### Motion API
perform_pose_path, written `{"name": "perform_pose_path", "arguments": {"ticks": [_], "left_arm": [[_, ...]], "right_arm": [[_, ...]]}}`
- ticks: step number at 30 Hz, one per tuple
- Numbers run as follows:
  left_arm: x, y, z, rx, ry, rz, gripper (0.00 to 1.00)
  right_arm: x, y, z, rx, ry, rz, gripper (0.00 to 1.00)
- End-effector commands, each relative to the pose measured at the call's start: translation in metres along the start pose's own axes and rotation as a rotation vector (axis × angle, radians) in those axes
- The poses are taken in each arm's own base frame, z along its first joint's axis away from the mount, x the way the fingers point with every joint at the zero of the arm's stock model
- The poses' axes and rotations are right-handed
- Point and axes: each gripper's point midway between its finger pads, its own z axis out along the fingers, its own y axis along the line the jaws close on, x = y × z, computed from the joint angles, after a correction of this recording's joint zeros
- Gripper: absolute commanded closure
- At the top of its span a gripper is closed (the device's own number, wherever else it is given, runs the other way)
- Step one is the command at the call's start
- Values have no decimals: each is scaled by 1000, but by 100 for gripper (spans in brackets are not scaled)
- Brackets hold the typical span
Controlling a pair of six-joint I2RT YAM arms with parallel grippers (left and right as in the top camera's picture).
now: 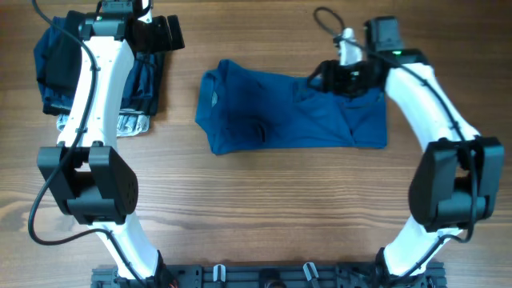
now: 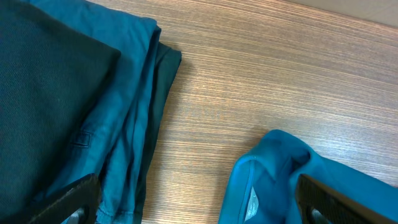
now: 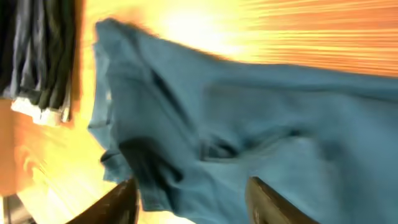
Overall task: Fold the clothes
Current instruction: 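Press and smooth the folded polo's right half with the right gripper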
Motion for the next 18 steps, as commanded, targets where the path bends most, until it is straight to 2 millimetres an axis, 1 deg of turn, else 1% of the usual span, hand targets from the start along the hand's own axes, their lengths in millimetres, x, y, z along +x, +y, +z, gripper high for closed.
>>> {"name": "perform_pose_path", "arguments": {"ticks": [1, 2, 3, 4, 5, 8, 11, 13, 18], "left_arm": [[1, 2, 3, -8, 5, 0, 0], [1, 2, 3, -8, 5, 0, 0], [1, 2, 3, -8, 5, 0, 0], [1, 2, 3, -8, 4, 0, 0], [1, 2, 3, -8, 5, 0, 0], [1, 2, 3, -8, 5, 0, 0], [1, 2, 3, -8, 5, 0, 0], [1, 2, 3, -8, 5, 0, 0], [1, 2, 3, -8, 5, 0, 0]], "right_arm": [[-14, -27, -28, 128, -63, -10, 70], [-12, -38, -28, 188, -61, -6, 79], [-10, -46, -28, 232, -59, -12, 85], [-8, -51, -25, 254, -48, -27, 92], [-6, -53, -23, 261, -39, -46, 95], [-1, -59, -10, 272, 0, -68, 96], [5, -76, 1, 327, 32, -55, 96], [8, -85, 12, 332, 52, -51, 96], [13, -101, 35, 332, 84, -56, 96]]}}
